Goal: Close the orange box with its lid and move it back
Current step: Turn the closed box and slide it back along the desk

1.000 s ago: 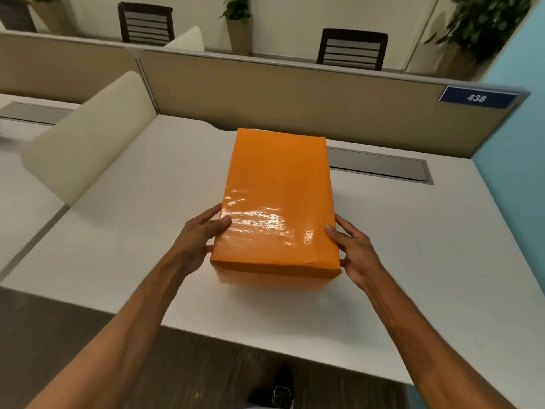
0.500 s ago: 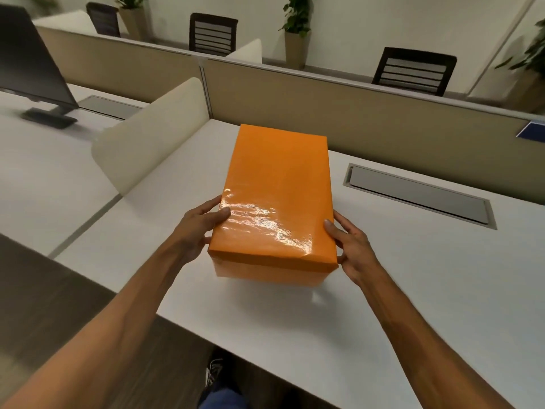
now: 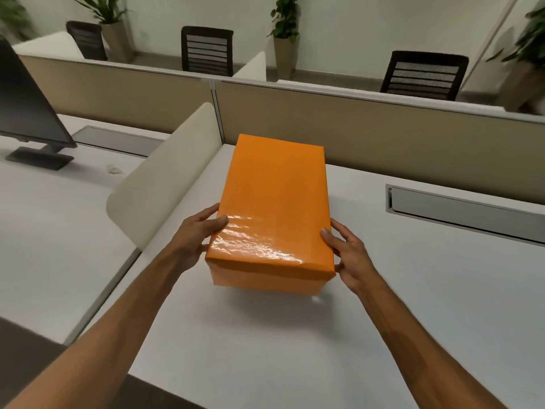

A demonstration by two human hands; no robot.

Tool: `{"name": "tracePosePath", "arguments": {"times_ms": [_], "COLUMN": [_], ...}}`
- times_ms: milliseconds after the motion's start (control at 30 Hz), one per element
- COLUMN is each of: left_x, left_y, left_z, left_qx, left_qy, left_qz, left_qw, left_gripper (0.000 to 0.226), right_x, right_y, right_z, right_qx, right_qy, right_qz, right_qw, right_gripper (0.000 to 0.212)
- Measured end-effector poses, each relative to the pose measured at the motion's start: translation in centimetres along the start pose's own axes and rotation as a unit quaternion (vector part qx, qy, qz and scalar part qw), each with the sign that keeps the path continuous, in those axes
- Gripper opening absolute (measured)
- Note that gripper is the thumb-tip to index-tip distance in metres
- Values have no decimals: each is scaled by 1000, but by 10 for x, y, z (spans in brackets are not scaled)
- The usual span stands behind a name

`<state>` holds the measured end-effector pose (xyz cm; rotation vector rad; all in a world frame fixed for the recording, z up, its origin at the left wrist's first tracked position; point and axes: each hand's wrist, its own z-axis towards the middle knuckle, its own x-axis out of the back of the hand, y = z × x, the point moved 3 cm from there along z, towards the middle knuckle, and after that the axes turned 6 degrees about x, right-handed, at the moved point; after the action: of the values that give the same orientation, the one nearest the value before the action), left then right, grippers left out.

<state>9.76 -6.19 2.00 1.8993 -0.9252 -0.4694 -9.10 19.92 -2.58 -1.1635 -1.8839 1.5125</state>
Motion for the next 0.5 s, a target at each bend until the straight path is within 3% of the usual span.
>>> {"name": "tracePosePath", "arguments": {"times_ms": [200,500], "left_x": [58,118], "left_y": [32,57], "left_z": [68,167], "left_qx": [8,41], "left_qy": [-1,8], "left_qz": [26,42], "left_qw": [1000,998], "left_gripper": [45,51], "right_x": [-71,-142], "right_y": [2,5], "right_z": [51,114], "right_qx": [5,-3], "right_qy": [39,57], "right_qz": [22,19], "right_qw": [999,998], "right_gripper": [68,67]}}
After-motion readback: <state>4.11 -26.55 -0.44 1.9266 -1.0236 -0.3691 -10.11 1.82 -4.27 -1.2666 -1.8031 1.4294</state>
